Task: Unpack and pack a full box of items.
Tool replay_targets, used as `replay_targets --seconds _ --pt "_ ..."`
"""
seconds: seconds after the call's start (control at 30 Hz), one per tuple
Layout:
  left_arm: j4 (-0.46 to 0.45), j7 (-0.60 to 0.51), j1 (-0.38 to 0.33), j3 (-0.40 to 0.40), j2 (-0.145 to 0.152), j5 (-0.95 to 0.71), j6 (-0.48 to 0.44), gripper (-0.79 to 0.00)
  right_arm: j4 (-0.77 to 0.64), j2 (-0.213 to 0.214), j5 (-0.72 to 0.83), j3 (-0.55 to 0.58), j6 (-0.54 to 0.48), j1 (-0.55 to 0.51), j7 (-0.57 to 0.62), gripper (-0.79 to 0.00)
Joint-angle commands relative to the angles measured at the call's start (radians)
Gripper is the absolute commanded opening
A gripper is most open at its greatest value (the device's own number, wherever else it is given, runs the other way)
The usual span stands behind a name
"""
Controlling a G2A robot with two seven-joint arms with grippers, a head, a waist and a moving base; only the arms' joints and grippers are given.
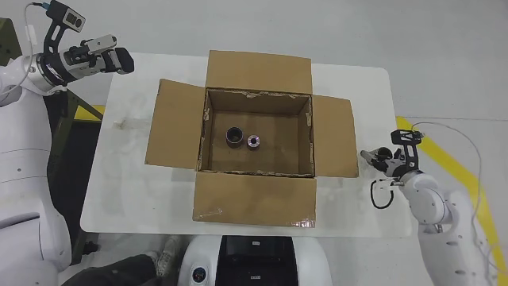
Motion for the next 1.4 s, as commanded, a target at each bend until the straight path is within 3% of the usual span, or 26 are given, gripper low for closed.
replay_targets --seconds 0.0,0.2,0.3,0.53,0.7,0.97,1.37 --pt "0.0 0.0 0.0 0.0 0.0 0.0 0.0 0.0 0.003 0.0 -0.004 -0.004 0.002 0.005 0.001 -0.037" --pt "0.0 0.0 0.0 0.0 0.0 0.0 0.0 0.0 0.001 0.002 -0.016 -0.012 0.017 0.008 0.017 -0.151" --pt "0.0 0.0 0.0 0.0 0.0 0.0 0.0 0.0 -0.002 0.002 -0.016 -0.016 0.026 0.005 0.021 -0.403" --pt "0.0 0.0 0.0 0.0 0.0 0.0 0.0 0.0 -0.017 0.003 -0.041 -0.03 0.035 -0.001 0.019 -0.573" --pt "0.0 0.0 0.0 0.0 0.0 0.0 0.0 0.0 -0.041 0.005 -0.058 -0.028 0.045 -0.008 0.021 -0.785" --pt "0.0 0.0 0.0 0.0 0.0 0.0 0.0 0.0 -0.098 0.008 -0.045 0.002 0.056 -0.043 0.01 -0.785" --pt "0.0 0.0 0.0 0.0 0.0 0.0 0.0 0.0 -0.307 0.014 -0.051 0.078 0.068 -0.124 -0.002 -0.785"
